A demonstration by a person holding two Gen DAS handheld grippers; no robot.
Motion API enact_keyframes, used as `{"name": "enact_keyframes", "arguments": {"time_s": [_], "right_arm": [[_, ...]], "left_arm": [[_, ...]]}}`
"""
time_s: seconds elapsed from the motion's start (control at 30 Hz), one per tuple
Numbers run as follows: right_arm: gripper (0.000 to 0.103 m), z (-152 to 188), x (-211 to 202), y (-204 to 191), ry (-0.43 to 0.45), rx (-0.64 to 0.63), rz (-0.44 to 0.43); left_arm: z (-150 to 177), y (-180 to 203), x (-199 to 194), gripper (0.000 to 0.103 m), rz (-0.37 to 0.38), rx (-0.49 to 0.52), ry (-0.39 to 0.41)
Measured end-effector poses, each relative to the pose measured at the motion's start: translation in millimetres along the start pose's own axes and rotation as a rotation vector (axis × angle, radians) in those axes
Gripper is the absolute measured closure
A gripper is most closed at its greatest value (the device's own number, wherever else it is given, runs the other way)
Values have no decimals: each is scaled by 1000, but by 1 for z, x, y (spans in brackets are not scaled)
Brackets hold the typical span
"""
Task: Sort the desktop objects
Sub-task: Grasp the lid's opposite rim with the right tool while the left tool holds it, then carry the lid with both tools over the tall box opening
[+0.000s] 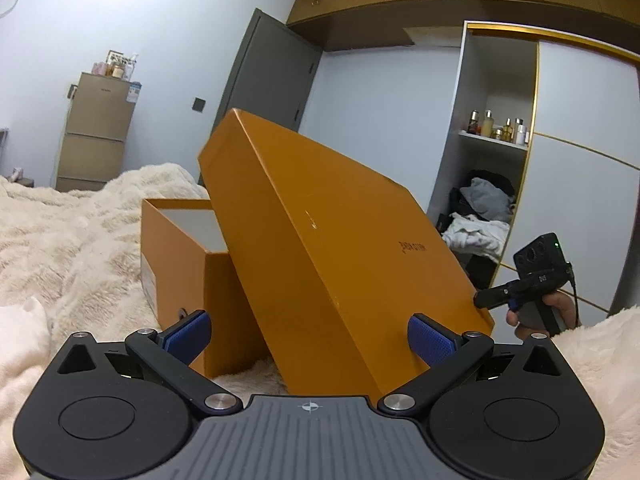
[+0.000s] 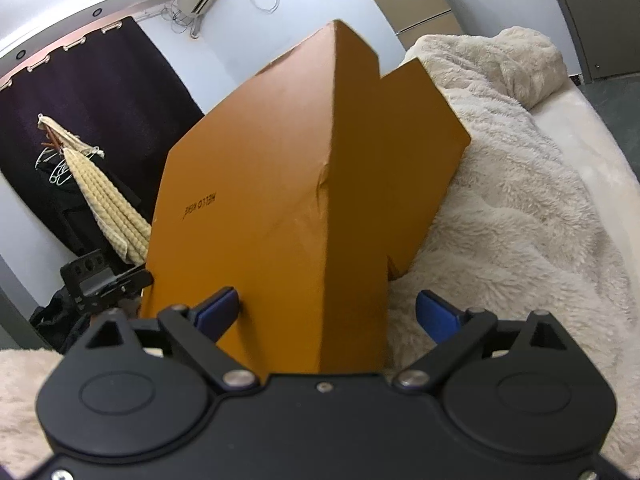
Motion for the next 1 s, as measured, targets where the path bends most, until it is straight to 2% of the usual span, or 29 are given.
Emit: {"name": "enact_keyframes", "arguments": {"time_s": [0.03, 0.1, 0.17, 0.23, 0.37, 0.4, 0.83, 1.0], "right_arm": [[10, 0, 0, -1, -3, -1, -6], [18, 1, 1, -2, -10, -4, -21], [19, 1, 2, -3, -13, -8, -35], [20, 2, 1, -2, -9, -4, -40], [21, 3, 0, 1, 1, 5, -56], [21, 3, 0, 2, 3, 6, -59], [19, 7, 1, 8, 32, 33, -88], [22, 6, 0, 7, 28, 22, -93]], "left_arm": [[0, 0, 1, 0, 6, -3, -8], [-1, 0, 1, 1, 16, -6, -15], [-1, 0, 1, 3, 23, -3, -16], [-1, 0, 0, 11, 48, -4, -21], [-2, -1, -1, 16, 66, -16, -28], [-2, -2, 0, 21, 80, -25, -31], [-3, -1, -1, 21, 80, -35, -34], [-4, 3, -3, 19, 62, -21, -36]]}}
Point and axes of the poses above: each gripper's, at about its wrist camera, not at the fingertips, and x roughly the way its jaws point, y to its right, z to its underside, the point moved 2 cm from there along x, roughly the way its jaws point, and after that the axes turned 11 degrees about -z, right-handed, at the moved point
